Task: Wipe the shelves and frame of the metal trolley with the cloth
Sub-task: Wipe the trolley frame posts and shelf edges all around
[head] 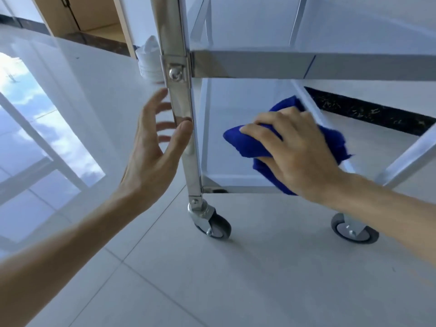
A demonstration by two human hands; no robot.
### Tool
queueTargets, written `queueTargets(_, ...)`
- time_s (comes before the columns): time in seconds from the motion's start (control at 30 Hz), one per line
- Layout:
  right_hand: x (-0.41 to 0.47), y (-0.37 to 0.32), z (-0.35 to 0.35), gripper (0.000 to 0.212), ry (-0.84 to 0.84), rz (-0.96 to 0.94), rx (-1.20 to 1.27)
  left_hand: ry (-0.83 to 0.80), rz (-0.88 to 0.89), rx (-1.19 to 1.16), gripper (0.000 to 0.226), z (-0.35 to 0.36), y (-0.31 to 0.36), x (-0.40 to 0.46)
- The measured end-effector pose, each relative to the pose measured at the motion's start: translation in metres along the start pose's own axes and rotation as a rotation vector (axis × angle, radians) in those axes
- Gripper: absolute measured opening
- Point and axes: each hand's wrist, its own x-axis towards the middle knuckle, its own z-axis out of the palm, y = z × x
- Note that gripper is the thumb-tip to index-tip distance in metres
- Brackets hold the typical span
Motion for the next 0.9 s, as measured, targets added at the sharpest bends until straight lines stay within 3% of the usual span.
queueTargets(0.1,-0.001,-0.032,0.043,0.044,-0.279,0.317,0.286,-0.052,0.004,0.050,0.049,0.008,-0.011,-0.009)
queueTargets(0.13,-0.004,-0.042,0.058,0.055,-0.428,0.356,0.308,-0.054,0.018,0.060,0.042,0.010,-0.014,-0.010)
queueTargets(0.2,-0.014,-0.054,0.082,0.073,-0.610,0.250,0.195,-0.036,0.042,0.072,0.025,0.015,-0.018,-0.010)
queueTargets(0.33,-0.014,-0.049,0.099,0.079,-0.568,0.137,0.121,0.001,0.057,0.045,0.006,0.022,-0.024,-0.010)
queueTargets(0.53,-0.009,-0.080,0.110,0.067,-0.514,0.172,0.090,0.028,0.055,0.038,0.024,0.034,-0.030,-0.005)
queueTargets(0.73,-0.029,-0.030,0.093,0.063,-0.405,0.044,0.245,0.001,0.100,0.106,0.031,0.030,-0.034,-0.002)
queueTargets(0.9,-0.083,0.028,0.070,0.056,-0.288,0.096,0.263,0.011,0.049,0.024,0.036,0.034,-0.034,-0.006)
